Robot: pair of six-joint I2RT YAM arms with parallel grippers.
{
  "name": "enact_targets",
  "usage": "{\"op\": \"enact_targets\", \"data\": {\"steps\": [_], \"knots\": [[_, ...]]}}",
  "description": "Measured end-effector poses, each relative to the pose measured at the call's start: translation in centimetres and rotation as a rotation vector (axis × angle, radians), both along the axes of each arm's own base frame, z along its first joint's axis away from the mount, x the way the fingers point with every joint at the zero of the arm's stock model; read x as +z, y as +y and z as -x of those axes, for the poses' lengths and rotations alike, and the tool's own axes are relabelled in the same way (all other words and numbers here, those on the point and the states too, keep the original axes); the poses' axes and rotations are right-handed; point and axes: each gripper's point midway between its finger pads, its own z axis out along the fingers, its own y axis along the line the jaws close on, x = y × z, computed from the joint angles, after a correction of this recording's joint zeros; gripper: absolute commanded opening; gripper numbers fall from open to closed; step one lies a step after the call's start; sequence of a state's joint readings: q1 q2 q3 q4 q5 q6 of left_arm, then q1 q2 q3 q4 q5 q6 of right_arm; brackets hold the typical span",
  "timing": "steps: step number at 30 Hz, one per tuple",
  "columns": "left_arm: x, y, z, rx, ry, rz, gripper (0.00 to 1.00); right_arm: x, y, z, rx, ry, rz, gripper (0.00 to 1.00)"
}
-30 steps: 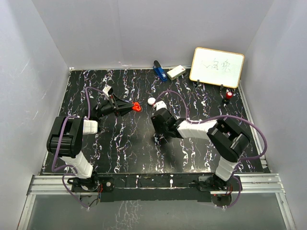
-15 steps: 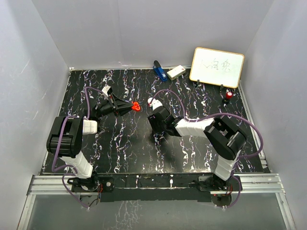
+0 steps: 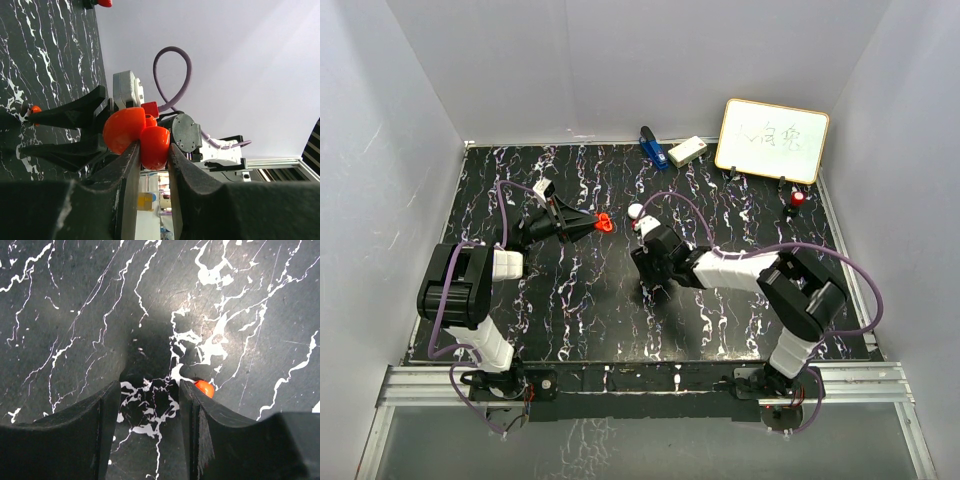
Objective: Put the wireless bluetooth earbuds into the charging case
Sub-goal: Pick up the earbud from the center of the board.
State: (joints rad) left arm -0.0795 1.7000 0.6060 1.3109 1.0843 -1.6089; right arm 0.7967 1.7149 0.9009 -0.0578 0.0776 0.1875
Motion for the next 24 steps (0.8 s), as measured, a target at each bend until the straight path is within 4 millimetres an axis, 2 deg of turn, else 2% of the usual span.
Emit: {"op": "enact_targets", "data": {"steps": [6,9,11,14,19,22,24], "knots": [[-0.5,0.0,-0.1,0.006,-0.019,-0.021,0.00,0.1,-0.4,0.9,0.012,0.021,0.003,0.48],[-1.0,0.0,-0.1,0.007,-0.014,-0.034,0.00,0.7,-0.8,1.2,0.010,0.011,-0.007,0.49],[-1.1,0.0,-0.1,0.007,-0.015,-0.038,0.00,2.0,-0.7,1.0,0.009,-0.013,-0.031,0.50],[-1.1,0.0,-0.1,0.007,-0.018,-0.039,0.00,4.9,-0.3,0.4,0.001,-0.076,-0.085,0.51],[-1.0,0.0,-0.1,0.006,-0.024,-0.039,0.00,8.9,0.5,-1.8,-0.039,-0.147,-0.136,0.50],[-1.1,-0.1,-0.1,0.007,-0.023,-0.038,0.00,10.0,0.4,-3.4,-0.082,-0.148,-0.123,0.50],[-1.2,-0.1,-0.1,0.010,-0.018,-0.038,0.00,9.6,0.3,-4.0,-0.100,-0.137,-0.101,0.50]]}}
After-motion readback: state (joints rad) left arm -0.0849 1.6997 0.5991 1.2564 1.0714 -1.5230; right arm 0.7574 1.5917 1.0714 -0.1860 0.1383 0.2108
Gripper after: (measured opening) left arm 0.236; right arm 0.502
